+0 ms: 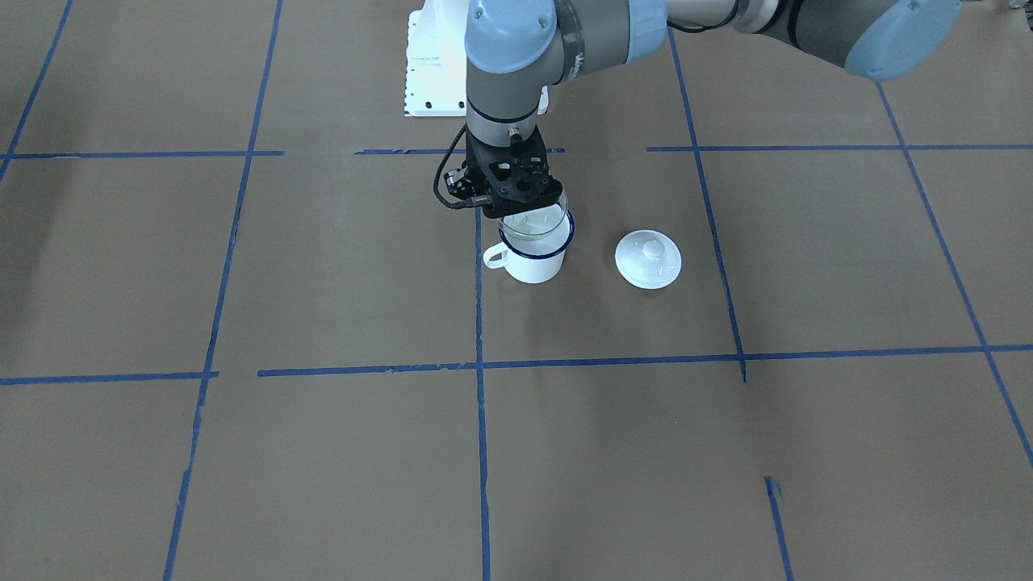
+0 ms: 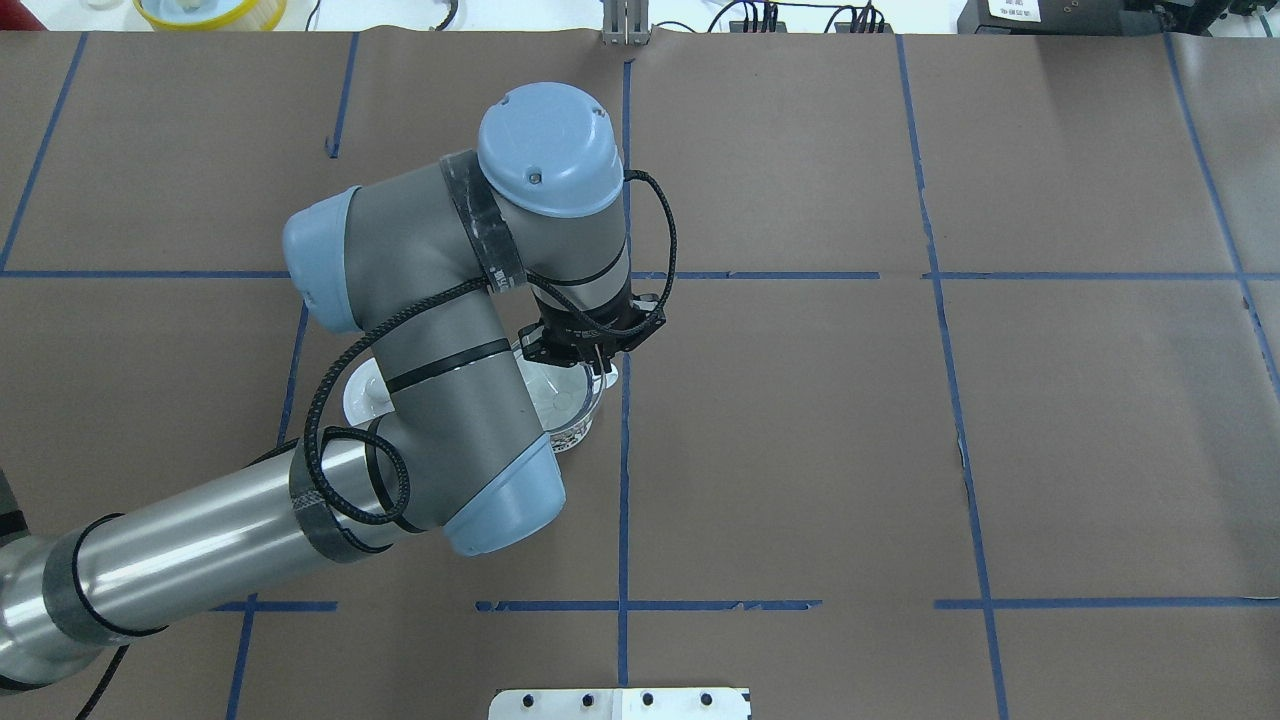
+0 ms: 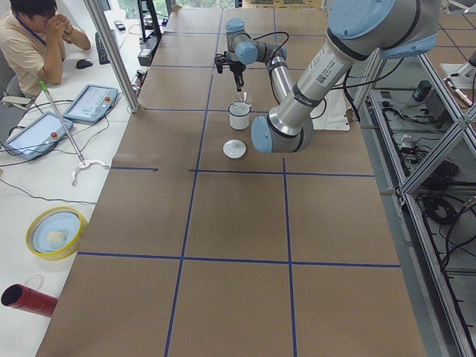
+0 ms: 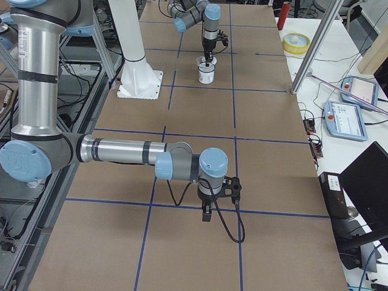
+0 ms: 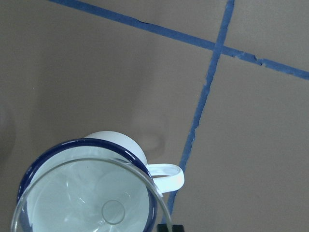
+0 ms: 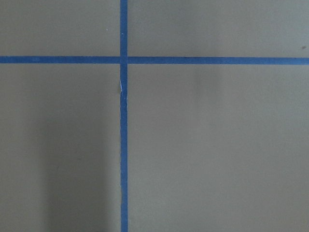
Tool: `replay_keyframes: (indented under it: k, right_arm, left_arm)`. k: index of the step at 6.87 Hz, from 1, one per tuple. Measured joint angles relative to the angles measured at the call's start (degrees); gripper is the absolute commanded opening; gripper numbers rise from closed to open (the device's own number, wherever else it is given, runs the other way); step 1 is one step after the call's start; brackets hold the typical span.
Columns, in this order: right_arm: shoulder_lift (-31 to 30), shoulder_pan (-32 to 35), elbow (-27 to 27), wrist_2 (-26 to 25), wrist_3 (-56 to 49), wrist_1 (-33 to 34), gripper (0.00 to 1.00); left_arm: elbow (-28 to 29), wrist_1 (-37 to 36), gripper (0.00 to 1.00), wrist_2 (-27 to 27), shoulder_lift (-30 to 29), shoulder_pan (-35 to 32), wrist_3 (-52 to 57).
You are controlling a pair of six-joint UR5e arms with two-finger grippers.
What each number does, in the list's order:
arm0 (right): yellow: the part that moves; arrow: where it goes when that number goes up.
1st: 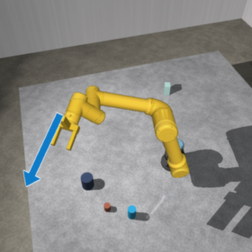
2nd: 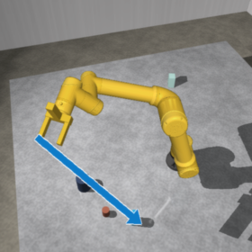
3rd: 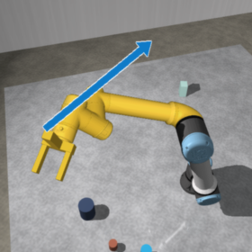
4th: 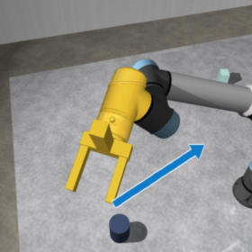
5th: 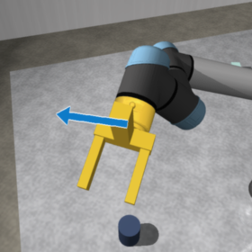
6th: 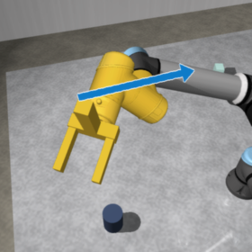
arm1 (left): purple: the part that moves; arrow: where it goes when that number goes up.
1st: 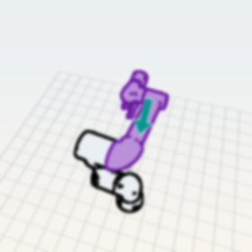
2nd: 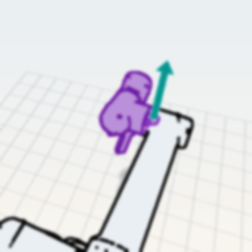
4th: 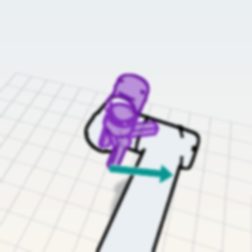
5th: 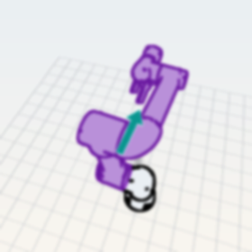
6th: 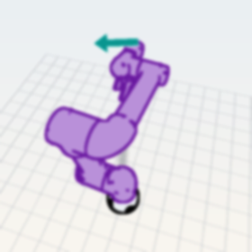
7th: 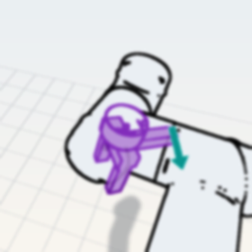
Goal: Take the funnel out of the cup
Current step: 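Lower the left gripper and close it on the glass funnel, then lift the funnel out of the mug with the left gripper, carry it farther away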
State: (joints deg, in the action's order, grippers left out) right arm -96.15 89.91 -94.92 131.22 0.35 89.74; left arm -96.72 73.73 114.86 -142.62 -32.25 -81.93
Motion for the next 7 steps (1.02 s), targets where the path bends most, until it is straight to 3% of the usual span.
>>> replay_keyframes:
  k: [2, 4, 5, 7]
  right_arm:
    - [0.0, 0.0, 0.0, 0.0, 0.0, 0.0, 1.0]
    - [0.0, 0.0, 0.0, 0.0, 0.0, 0.0, 1.0]
    - [0.0, 0.0, 0.0, 0.0, 0.0, 0.0, 1.0]
    - [0.0, 0.0, 0.0, 0.0, 0.0, 0.0, 1.0]
  left_arm:
    - [-5.41, -7.2, 0.0, -0.23, -2.35, -1.32, 0.26]
    - [-7.7, -7.26, 0.0, -5.89, -2.61, -4.25, -3.92]
    - [-7.92, -2.82, 0.0, -9.77, -1.32, -5.68, -9.91]
    - [-7.56, 14.15, 0.0, -18.6, 5.07, -8.0, -23.59]
